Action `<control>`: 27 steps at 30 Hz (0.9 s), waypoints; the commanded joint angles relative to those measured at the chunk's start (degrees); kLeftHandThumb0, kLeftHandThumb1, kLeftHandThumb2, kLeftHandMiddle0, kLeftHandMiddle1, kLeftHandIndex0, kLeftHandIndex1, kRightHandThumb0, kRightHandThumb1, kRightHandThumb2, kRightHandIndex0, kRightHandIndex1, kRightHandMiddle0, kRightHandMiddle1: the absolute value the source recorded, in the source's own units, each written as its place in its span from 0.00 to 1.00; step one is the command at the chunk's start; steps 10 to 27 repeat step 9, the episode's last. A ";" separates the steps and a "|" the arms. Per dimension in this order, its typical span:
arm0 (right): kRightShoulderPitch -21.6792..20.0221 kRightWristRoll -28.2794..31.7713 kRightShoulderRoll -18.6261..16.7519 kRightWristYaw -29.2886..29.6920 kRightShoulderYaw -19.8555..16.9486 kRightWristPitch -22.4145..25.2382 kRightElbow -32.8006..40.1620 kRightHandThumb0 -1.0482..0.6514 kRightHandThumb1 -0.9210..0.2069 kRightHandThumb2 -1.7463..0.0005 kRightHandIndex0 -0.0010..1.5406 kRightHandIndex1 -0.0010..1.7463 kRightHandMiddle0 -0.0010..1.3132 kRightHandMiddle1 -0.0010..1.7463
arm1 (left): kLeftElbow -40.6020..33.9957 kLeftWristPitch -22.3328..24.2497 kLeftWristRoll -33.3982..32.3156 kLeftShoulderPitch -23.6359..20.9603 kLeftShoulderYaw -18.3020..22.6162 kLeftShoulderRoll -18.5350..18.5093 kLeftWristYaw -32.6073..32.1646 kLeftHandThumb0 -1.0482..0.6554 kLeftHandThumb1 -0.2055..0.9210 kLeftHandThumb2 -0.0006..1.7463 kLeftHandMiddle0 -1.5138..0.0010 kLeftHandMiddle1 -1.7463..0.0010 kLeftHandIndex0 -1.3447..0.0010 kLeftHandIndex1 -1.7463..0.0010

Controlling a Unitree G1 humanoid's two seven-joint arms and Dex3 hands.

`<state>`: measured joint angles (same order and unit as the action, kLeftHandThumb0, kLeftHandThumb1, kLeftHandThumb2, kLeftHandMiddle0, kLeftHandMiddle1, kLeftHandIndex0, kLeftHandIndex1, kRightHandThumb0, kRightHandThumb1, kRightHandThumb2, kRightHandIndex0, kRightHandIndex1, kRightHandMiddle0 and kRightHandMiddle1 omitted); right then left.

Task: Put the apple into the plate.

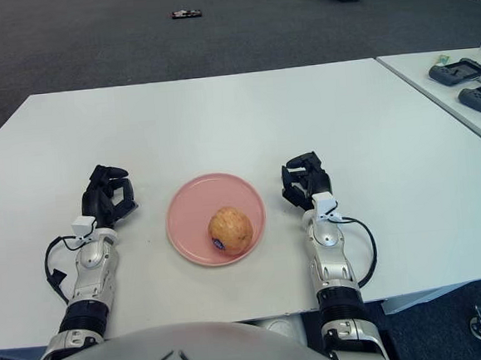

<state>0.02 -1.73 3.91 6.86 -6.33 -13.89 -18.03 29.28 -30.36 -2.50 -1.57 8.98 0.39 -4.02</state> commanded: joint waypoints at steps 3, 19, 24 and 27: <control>1.76 0.59 -0.54 -1.14 0.41 2.81 -0.49 0.40 0.18 0.54 0.31 0.76 0.24 1.00 | 2.25 1.40 0.70 2.90 -0.16 0.23 -0.58 0.37 0.62 0.63 0.48 0.00 0.65 0.00; 2.01 0.90 -0.51 -1.33 0.31 2.86 0.15 0.40 0.19 0.53 0.32 0.77 0.24 1.00 | 2.04 1.47 1.53 3.07 -0.31 0.12 -0.99 0.37 0.61 0.64 0.47 0.00 0.65 0.00; 2.01 0.90 -0.51 -1.33 0.31 2.86 0.15 0.40 0.19 0.53 0.32 0.77 0.24 1.00 | 2.04 1.47 1.53 3.07 -0.31 0.12 -0.99 0.37 0.61 0.64 0.47 0.00 0.65 0.00; 2.01 0.90 -0.51 -1.33 0.31 2.86 0.15 0.40 0.19 0.53 0.32 0.77 0.24 1.00 | 2.04 1.47 1.53 3.07 -0.31 0.12 -0.99 0.37 0.61 0.64 0.47 0.00 0.65 0.00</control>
